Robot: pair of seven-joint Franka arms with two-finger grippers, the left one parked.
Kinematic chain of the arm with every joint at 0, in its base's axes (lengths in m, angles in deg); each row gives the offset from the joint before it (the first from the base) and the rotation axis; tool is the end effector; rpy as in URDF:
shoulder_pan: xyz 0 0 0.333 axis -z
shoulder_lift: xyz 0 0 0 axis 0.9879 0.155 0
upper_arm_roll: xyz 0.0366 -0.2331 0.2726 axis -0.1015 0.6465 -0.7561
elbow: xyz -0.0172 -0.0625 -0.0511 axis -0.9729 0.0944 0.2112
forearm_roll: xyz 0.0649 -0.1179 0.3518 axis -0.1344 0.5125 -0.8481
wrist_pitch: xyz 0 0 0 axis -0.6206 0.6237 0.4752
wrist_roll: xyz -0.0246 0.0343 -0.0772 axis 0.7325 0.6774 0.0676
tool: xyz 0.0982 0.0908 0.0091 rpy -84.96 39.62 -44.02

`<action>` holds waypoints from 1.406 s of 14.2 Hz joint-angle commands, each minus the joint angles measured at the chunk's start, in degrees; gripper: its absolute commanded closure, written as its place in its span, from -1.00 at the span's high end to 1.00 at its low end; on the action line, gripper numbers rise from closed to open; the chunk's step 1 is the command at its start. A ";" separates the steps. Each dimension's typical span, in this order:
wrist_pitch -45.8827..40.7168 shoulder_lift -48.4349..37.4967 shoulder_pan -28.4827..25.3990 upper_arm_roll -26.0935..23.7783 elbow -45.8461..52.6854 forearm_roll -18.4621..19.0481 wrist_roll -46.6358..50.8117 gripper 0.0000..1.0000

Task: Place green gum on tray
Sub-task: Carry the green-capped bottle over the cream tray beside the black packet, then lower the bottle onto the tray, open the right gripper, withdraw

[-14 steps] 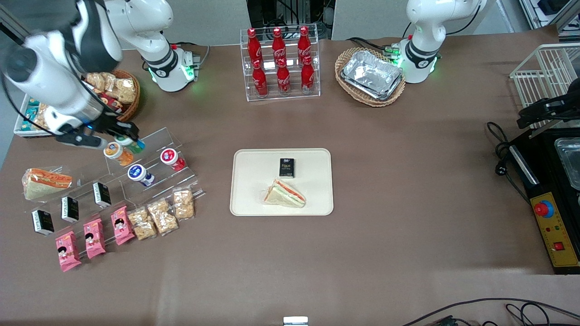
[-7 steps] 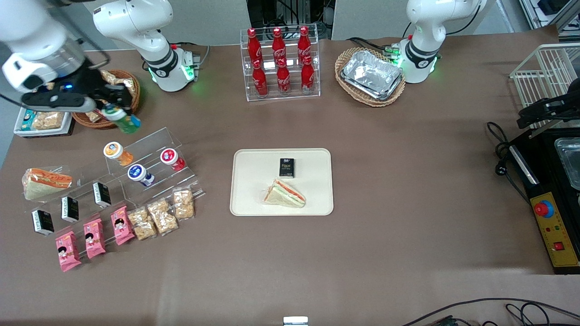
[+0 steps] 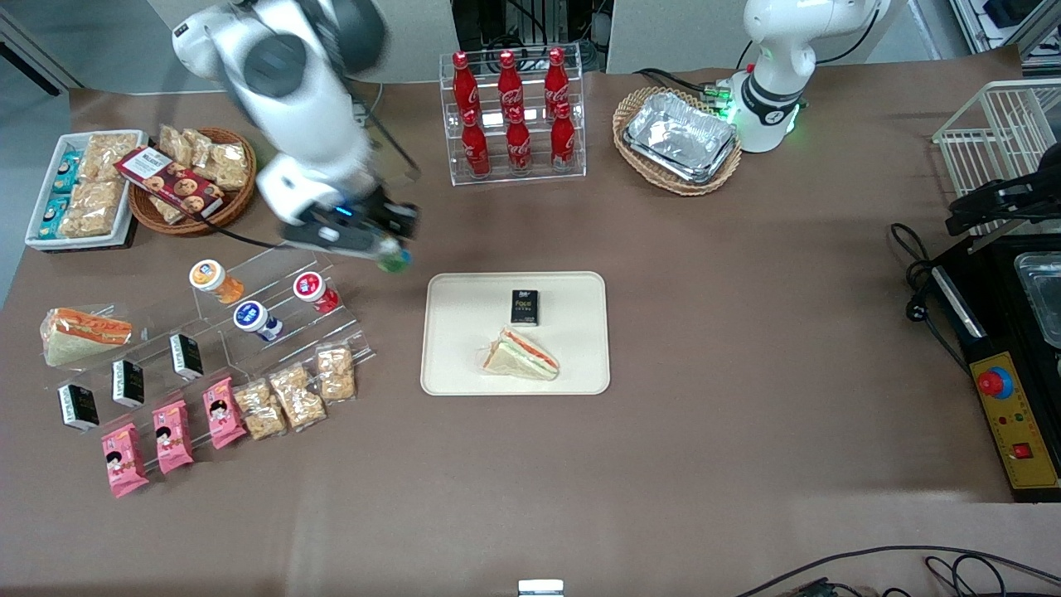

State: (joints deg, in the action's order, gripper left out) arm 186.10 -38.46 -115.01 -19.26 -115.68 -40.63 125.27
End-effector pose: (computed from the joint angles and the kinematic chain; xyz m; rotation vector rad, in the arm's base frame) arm 0.4594 0.3148 0.5146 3.1118 -0.3356 -0.0366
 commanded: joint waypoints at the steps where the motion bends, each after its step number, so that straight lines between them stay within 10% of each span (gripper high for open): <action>1: 9.92 11.26 -4.39 0.78 1.05 0.36 7.49 -1.00; 5: 26.25 17.43 -5.45 0.78 -6.41 0.62 8.90 -1.00; 13: 30.50 23.67 -6.77 0.70 -6.78 -0.16 13.37 -1.00; 14: 31.29 24.29 -6.85 0.78 -6.78 -0.17 14.78 -0.82; 15: 31.56 24.82 -6.86 0.70 -6.78 -0.17 15.58 -0.16; 18: 31.74 25.09 -6.86 0.69 -6.78 -0.26 15.94 0.12; 20: 31.74 24.92 -6.85 0.69 -6.78 -0.43 16.02 1.00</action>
State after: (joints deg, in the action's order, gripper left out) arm 216.31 -14.34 -121.26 -18.97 -122.39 -40.54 140.24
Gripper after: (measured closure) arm 0.405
